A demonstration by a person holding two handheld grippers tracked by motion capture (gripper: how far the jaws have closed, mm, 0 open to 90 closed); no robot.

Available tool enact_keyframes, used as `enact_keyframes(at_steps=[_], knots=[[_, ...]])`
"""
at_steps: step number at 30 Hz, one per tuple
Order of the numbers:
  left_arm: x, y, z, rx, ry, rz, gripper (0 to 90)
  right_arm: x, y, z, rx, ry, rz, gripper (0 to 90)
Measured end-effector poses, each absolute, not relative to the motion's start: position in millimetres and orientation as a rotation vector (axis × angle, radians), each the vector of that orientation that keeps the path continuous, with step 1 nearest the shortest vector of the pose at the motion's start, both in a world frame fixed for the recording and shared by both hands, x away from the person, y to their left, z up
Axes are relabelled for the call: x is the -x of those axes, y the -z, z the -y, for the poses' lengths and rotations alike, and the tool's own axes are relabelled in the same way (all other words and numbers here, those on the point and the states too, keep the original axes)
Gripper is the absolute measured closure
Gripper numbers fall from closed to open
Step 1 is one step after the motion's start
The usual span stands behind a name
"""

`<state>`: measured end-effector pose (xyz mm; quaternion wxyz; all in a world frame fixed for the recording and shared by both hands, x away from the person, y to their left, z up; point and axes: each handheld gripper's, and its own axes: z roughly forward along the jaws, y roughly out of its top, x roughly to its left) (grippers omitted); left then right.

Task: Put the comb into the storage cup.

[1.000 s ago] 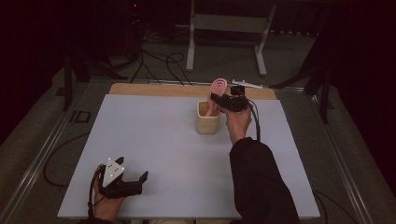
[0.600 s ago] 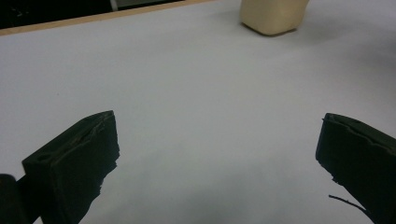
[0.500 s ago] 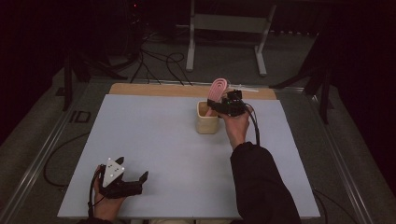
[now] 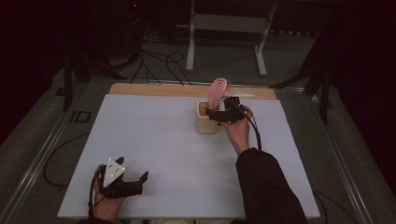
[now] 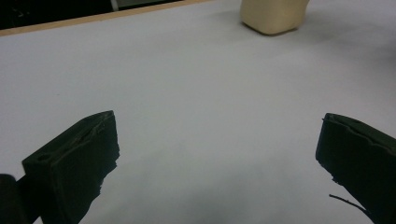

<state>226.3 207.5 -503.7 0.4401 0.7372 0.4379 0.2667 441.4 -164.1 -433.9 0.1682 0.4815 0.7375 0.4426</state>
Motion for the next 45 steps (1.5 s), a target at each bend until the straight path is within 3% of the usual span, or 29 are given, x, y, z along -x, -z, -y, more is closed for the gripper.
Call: enact_keyframes(at_steps=[22,45], knots=[[-225.9,503.6,-208.5,-1.82,-0.671,-1.097,0.0,-406.8,434.7,195.6,-1.341,-1.33,-2.141,8.2],[-225.2,503.5,-208.2,-1.813,-0.687,-1.099,0.0,-337.1,435.4,205.7,-1.055,-1.198,-2.177,8.2]])
